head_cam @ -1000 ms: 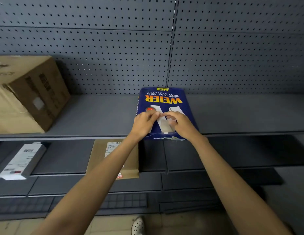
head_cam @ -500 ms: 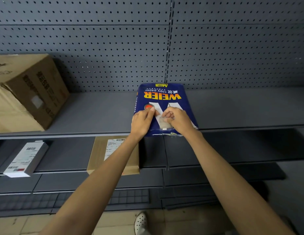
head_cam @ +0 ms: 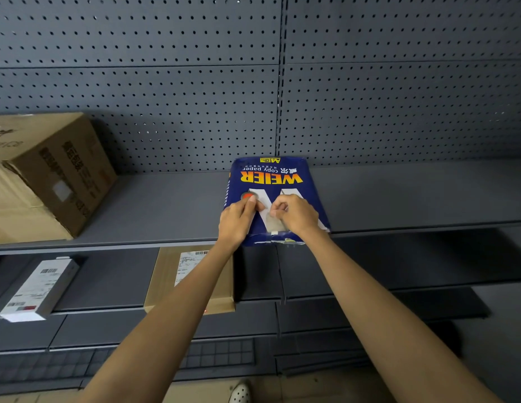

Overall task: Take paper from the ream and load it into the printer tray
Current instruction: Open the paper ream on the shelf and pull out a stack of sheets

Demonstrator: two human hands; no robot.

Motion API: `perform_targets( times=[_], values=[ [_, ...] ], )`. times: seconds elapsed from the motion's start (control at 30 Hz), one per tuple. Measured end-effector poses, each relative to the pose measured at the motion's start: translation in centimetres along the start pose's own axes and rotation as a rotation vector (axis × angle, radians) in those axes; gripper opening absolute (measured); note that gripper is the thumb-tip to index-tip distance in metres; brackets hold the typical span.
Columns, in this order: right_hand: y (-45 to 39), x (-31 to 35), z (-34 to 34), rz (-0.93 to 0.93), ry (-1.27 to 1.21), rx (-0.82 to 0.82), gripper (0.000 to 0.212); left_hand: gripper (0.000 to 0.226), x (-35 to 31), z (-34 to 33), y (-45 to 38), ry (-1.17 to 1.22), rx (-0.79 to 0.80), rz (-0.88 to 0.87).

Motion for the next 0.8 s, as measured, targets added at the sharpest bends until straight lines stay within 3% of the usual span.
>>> perform_targets(
  times=[0.3,0.6,0.8],
  values=[
    [1.4,-0.7,0.4,0.069,-0.038,0.022,0.016,0.056,0.2,-0.1,0.1,0.043,0.014,0.034],
    [3.3,-1.6,0.7,0.151,-0.089,0.005,0.009,0.041,0.1,0.0,0.6,0.001,-0.002,0.015],
    [4.3,-1.6,0.5,0.178,-0.107,-0.014,0.009,0.045,-0.3,0.2,1.7,-0.077,0.002,-0.004]
  ],
)
Point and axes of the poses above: each hand's wrist, its own y-axis away from the middle knuckle, its own z-axis out of the back of the hand, x = y × z, the point moved 2 cm from there along -y, towards the middle knuckle, and after that the axes turned 2 degrees about x, right-handed, at the moved point
